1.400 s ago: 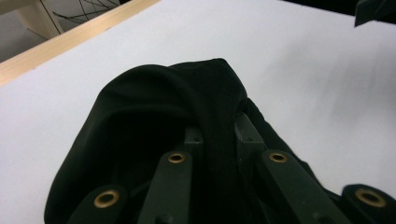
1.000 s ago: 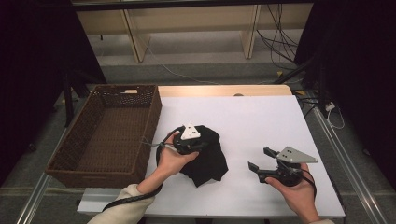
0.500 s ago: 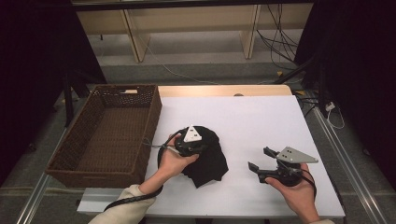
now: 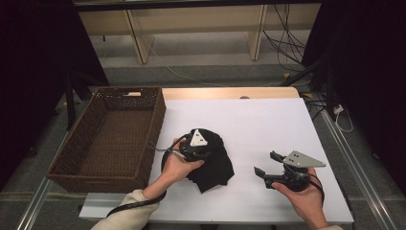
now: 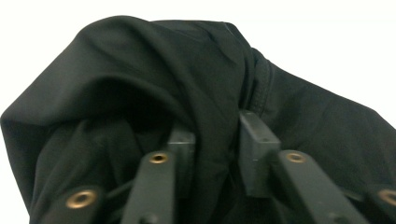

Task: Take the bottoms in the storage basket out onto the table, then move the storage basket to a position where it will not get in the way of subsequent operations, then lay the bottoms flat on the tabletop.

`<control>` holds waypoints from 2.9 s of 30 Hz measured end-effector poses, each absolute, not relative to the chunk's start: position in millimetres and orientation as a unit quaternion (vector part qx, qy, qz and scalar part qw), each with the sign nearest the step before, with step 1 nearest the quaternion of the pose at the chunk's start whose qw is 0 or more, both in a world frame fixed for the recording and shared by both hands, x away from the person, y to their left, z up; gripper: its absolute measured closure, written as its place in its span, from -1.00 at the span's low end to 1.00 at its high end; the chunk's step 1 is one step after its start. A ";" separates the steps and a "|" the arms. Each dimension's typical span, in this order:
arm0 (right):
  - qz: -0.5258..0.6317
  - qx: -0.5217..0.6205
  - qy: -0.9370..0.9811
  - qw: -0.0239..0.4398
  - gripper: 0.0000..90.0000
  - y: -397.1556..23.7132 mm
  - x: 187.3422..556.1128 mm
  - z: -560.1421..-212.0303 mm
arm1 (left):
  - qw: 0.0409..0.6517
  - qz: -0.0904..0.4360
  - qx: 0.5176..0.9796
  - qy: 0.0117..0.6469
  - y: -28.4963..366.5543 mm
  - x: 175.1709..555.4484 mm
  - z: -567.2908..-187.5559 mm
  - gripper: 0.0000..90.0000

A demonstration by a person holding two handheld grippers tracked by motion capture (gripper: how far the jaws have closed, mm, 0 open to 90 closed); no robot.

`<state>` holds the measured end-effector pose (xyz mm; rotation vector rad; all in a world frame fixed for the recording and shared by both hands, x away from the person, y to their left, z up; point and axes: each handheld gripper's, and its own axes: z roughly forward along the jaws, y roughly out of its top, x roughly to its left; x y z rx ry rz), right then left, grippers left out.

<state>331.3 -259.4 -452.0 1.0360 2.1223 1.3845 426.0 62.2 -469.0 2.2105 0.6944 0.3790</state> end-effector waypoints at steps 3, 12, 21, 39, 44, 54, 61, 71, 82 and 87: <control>0.494 0.371 0.760 0.201 -0.60 -258.6 331.3 -452.7 | 0.390 0.145 0.864 0.284 64.1 425.1 -463.5 0.21; 0.492 0.372 0.761 0.199 -0.63 -257.3 330.9 -452.7 | 0.402 0.133 0.855 0.300 70.1 416.5 -444.4 -0.59; 0.490 0.373 0.762 0.199 -0.63 -257.2 330.9 -453.2 | 0.432 0.124 0.846 0.287 73.0 402.4 -433.8 -1.00; 0.488 0.377 0.761 0.204 -0.63 -258.7 328.7 -453.2 | 0.458 0.118 0.839 0.270 86.8 377.8 -425.3 -0.97; 0.491 0.376 0.759 0.204 -0.63 -259.5 327.8 -453.0 | 0.459 0.120 0.838 0.270 85.9 376.4 -424.8 -0.97; 0.488 0.376 0.761 0.204 -0.63 -258.8 327.7 -453.1 | 0.460 0.128 0.837 0.268 89.1 375.1 -422.5 -0.96; 0.488 0.377 0.759 0.207 -0.63 -259.9 326.8 -453.1 | 0.460 0.134 0.836 0.267 90.2 375.6 -421.6 -0.96; 0.488 0.374 0.762 0.203 -0.58 -257.5 326.2 -452.2 | 0.456 0.138 0.838 0.265 93.0 372.8 -422.2 -0.96; 0.480 0.336 0.790 0.179 -0.49 -222.4 323.5 -453.1 | 0.444 0.150 0.836 0.285 106.6 369.0 -426.4 -0.65; 0.474 0.316 0.801 0.184 -0.47 -205.5 325.6 -455.5 | 0.420 0.141 0.851 0.284 108.5 364.7 -440.9 -0.44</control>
